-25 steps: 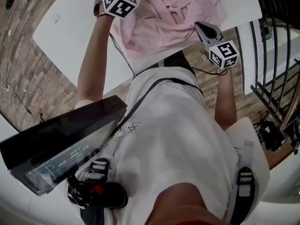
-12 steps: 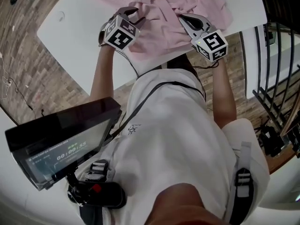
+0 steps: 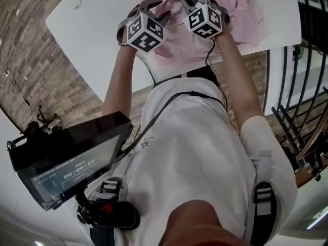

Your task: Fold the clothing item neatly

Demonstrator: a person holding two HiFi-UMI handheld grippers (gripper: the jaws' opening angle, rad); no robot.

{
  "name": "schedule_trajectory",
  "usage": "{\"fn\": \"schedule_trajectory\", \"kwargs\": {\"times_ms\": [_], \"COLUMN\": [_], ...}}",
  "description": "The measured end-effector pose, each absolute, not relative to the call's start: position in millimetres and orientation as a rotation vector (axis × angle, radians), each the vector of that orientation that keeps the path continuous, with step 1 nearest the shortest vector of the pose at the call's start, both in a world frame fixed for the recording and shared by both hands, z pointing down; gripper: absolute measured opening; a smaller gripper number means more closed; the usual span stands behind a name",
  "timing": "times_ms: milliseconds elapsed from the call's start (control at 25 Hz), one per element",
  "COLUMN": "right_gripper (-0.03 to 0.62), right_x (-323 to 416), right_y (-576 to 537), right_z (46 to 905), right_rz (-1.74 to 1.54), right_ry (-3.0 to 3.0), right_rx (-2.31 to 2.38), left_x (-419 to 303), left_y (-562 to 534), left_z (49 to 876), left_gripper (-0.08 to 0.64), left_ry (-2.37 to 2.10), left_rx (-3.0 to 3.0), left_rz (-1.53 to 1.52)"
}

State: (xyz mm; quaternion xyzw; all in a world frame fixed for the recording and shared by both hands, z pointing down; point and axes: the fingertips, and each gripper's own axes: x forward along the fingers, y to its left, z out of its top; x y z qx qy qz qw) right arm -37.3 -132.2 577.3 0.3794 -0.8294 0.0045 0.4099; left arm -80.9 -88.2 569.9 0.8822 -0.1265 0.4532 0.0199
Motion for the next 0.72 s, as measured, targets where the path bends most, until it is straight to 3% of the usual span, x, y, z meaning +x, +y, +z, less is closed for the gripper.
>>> {"fn": "schedule_trajectory", "kwargs": {"times_ms": [200,400,560,720], "right_gripper": [0.005,0.005,0.005,0.005], "right_x": [23,-42,-55,-6], "right_y": [-161,-98,-100,-155], "right_z": [560,532,577,590], "right_rz": [0.035,0.356,0.187,0.123], "right_ry": [-2.027,-2.457,-2.237,-2.019], "right_rx": [1.174,0.804,0.754,1.077], "left_x": [-77,-84,-87,-95], "left_y": [-49,-70,-113,-116], "left_z": [575,599,596,578], "left_gripper": [0.167,0.167,0.167,0.167], "left_ry": [-0.276,-0.321,-0.465,-0.499], "left_rx": [2.742,2.717,2.748,2.764], "left_rz": [1.452,1.486,1.488,1.461]}}
